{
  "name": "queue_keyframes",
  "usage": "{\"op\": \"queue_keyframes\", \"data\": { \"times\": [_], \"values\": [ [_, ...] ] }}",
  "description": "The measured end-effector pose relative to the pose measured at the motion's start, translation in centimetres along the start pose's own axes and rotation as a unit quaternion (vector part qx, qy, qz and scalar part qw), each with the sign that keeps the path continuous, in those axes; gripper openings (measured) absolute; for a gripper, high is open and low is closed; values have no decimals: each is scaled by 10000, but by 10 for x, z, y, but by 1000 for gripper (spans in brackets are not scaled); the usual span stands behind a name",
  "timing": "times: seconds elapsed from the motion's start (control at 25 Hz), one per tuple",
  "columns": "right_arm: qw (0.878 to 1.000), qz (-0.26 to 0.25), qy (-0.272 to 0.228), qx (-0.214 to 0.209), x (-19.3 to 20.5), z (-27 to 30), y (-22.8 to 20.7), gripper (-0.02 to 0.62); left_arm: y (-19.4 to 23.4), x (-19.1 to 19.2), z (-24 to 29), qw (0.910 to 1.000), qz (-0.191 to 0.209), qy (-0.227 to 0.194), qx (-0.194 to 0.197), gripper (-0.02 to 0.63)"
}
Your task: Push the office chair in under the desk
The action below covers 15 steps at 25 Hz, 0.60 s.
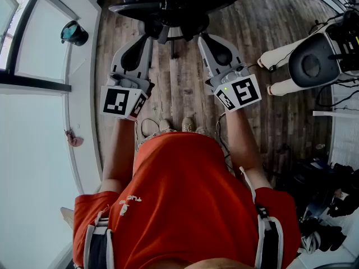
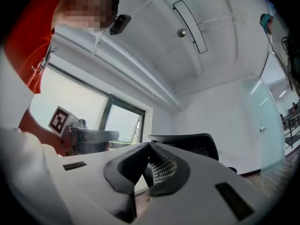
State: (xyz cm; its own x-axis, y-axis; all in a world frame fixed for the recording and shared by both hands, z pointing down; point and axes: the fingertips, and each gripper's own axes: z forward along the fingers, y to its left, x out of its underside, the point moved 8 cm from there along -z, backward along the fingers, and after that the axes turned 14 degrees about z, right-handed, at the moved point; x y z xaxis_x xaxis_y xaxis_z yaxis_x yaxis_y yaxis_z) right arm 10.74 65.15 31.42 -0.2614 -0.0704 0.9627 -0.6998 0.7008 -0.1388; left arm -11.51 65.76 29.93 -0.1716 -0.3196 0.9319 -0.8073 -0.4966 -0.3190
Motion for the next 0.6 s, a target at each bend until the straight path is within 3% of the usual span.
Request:
{"op": "queue_keyframes", "data": {
  "times": [0.28, 0.6],
  "values": [
    [9995, -110, 53, -288, 1, 4, -10, 25, -3, 4, 14, 10000, -11, 3, -80, 9],
    [9985, -435, 131, -305, -15, -4, -42, 26, -11, 2, 31, 9996, 185, 80, -213, 9]
  ]
}}
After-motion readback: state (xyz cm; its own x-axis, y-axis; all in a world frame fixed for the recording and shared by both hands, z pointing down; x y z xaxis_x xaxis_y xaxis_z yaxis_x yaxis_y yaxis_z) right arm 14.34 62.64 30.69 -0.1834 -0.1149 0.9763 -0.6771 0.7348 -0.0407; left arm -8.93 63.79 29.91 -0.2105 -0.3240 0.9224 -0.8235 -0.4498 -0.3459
